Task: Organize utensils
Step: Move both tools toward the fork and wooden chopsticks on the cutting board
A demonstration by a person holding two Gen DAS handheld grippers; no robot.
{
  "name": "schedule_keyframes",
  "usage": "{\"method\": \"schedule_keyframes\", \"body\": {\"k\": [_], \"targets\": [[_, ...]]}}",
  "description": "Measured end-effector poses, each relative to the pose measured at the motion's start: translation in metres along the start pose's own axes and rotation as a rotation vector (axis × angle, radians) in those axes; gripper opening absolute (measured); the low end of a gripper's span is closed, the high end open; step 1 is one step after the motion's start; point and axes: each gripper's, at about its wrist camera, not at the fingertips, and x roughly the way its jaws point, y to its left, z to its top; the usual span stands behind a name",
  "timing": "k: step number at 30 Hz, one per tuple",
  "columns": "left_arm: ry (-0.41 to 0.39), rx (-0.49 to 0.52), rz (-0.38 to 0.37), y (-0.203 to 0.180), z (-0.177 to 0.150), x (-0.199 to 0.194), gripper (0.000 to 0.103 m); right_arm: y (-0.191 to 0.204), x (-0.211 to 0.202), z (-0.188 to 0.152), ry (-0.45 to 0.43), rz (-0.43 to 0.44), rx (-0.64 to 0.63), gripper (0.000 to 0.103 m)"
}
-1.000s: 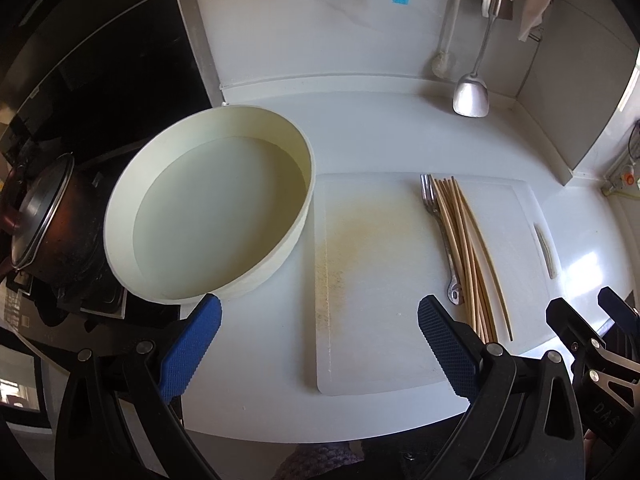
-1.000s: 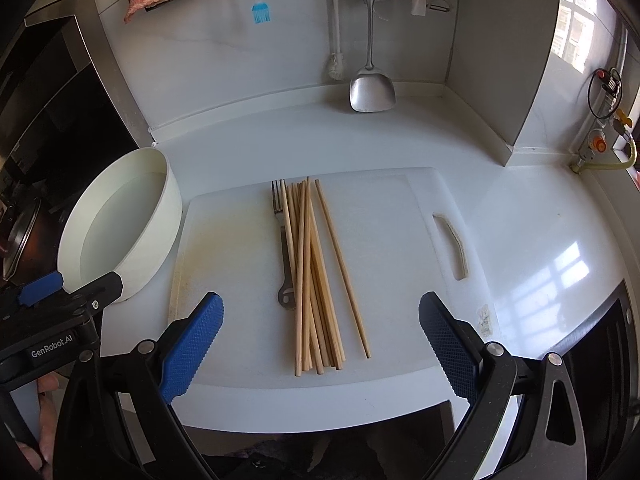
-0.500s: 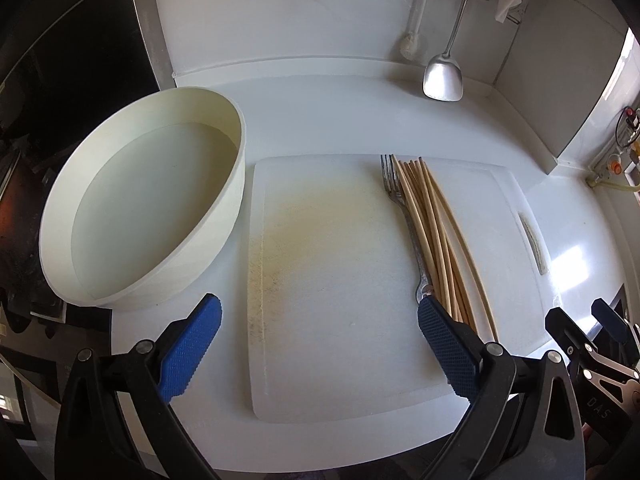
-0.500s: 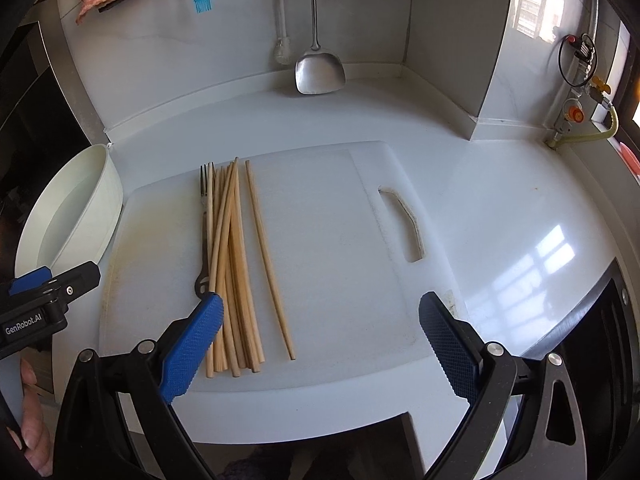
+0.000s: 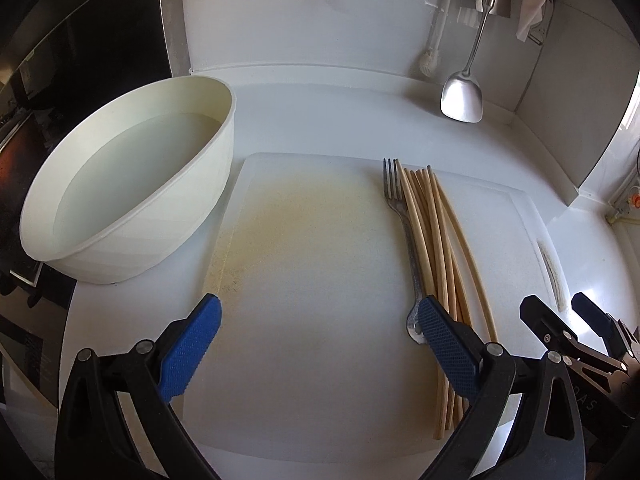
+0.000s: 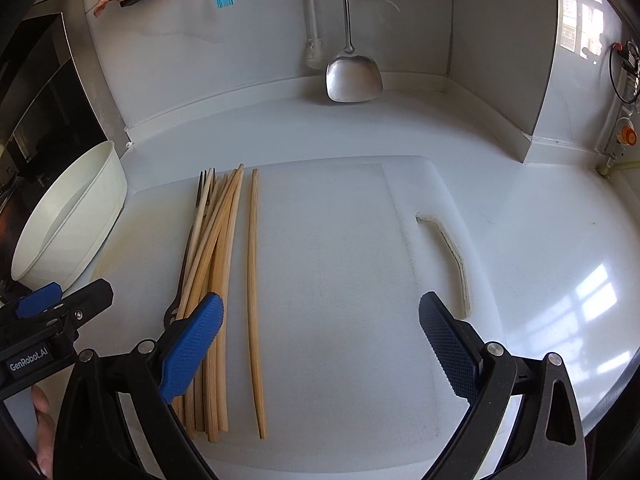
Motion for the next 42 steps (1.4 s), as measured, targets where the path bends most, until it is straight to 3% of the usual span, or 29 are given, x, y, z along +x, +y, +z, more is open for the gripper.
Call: {"method": "schedule_keyframes", "body": {"k": [13,23,25,28,37,42], "targets": [[-0.022,-0.003,-0.009,0.008,-0.005,0.027,0.097,0.023,0.036,-0.001,-0.005,-0.115,-0.118,0.093],[-0.004,-0.016,-0.035,0.011,-0.009,0.035,0.097,0.031,0.038,-0.003,-0.033,-0.164,-0.168,0.092],[-0.004,-0.017,-0.039,0.011,-0.010,0.036,0.097,0.032,0.038,-0.003,-0.035,-0.161,-0.177,0.081],[-0.003,-0.016,-0.041,0.010,-0.010,0.037,0.097,0.035,0.039,-0.004,-0.034,-0.147,-0.186,0.073],[-0.002,-0.016,-0.043,0.009,-0.010,0.038,0.097,0.033,0.040,-0.001,-0.040,-0.124,-0.195,0.067],[0.000,-0.013,-0.047,0.003,-0.010,0.040,0.097,0.016,0.043,0.001,-0.031,-0.090,-0.120,0.064]]}}
